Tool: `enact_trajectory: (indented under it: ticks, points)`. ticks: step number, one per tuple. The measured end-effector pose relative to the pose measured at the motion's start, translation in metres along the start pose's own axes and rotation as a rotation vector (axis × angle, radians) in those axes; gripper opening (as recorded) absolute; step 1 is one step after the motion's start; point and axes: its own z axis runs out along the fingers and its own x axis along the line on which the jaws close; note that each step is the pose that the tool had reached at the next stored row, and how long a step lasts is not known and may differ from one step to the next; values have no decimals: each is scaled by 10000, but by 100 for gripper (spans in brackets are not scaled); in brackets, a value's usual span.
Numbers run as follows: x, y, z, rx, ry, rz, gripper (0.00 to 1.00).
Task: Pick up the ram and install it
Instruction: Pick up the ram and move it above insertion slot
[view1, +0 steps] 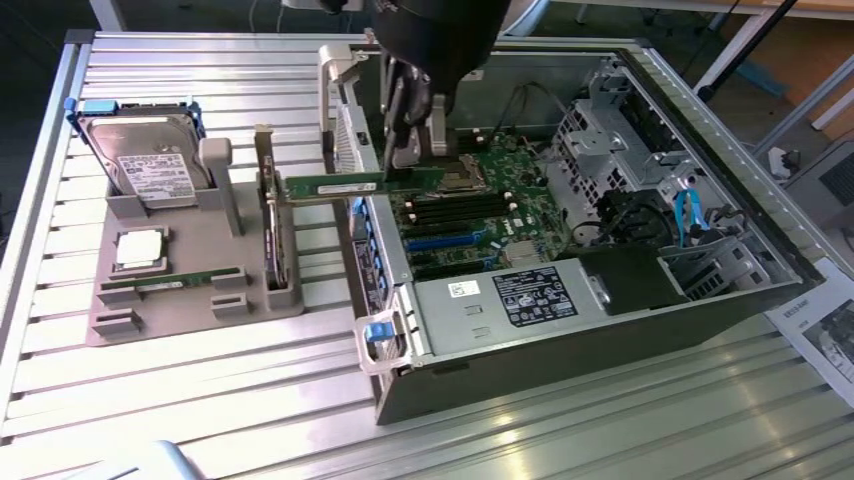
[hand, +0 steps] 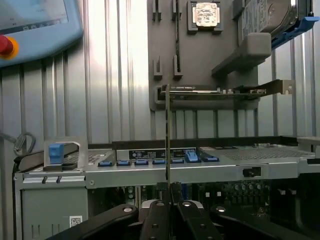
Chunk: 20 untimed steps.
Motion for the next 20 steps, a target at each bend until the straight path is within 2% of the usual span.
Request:
enact_trajectory:
  ticks: [9, 20]
  points:
    - [-11, -392, -18, -10, 1, 0, 12]
    - [-23, -823, -37, -20, 1, 1, 12]
